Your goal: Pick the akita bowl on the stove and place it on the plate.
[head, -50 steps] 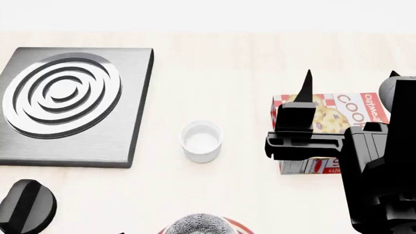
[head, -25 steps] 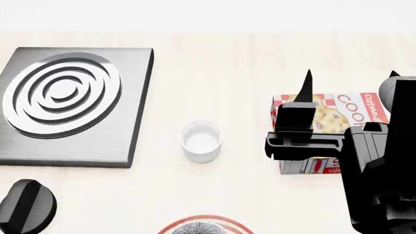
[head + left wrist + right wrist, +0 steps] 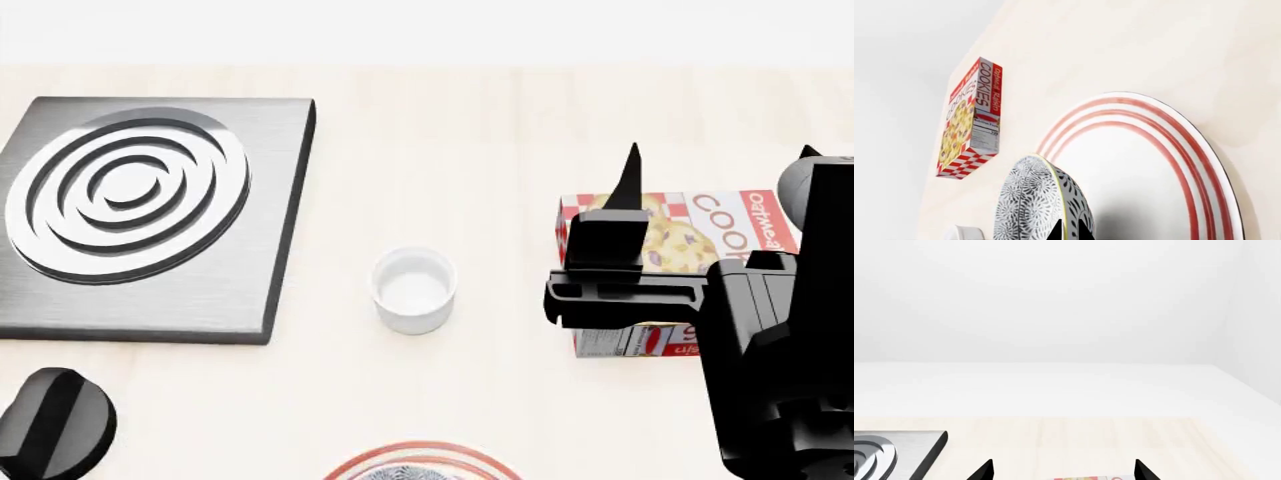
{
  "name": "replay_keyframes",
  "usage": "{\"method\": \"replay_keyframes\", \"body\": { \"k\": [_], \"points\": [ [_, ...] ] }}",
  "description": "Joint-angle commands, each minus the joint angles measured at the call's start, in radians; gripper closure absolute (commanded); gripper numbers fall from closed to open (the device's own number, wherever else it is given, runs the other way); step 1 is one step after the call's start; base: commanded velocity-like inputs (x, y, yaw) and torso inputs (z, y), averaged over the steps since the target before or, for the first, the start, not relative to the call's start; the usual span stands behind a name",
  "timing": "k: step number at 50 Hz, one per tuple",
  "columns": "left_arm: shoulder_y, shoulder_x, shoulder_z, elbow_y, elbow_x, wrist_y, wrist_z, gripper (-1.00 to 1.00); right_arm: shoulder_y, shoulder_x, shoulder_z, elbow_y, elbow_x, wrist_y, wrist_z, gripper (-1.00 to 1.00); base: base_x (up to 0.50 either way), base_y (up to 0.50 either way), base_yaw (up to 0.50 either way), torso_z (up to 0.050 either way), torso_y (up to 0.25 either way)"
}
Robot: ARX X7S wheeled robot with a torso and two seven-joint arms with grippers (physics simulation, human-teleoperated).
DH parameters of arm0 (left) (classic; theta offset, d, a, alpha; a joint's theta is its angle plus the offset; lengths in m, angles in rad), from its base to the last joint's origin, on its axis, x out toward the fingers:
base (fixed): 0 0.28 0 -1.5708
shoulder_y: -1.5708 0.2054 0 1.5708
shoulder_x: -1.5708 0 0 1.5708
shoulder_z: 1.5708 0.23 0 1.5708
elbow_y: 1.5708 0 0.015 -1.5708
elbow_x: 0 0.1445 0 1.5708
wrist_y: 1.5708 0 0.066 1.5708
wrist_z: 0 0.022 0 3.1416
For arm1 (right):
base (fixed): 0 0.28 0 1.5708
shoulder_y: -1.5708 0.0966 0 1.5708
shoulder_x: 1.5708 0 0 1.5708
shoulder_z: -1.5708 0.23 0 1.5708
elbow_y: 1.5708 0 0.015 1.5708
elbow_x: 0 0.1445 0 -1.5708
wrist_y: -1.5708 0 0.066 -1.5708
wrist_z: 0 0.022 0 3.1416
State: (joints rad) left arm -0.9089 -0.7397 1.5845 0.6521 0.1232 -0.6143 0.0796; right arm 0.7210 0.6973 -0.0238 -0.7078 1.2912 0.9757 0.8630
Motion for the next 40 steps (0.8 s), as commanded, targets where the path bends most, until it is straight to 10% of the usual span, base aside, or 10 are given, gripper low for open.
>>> {"method": "replay_keyframes", "body": {
  "k": [1,40],
  "points": [
    [0.010,0.008,-0.008,-0.013,0.016,0.007,-0.020,1.00,0.000,0.002,-0.002,0.000,0.000,-0.004,0.001,-1.00,0.00,0.00,0.00,0.000,0.000],
    [0.043,0.022,0.013,-0.024,0.034,0.000,-0.034,1.00,-0.008,0.008,-0.014,0.004,-0.015,-0.020,-0.011,-1.00,0.00,0.00,0.00,0.000,0.000]
  ]
}}
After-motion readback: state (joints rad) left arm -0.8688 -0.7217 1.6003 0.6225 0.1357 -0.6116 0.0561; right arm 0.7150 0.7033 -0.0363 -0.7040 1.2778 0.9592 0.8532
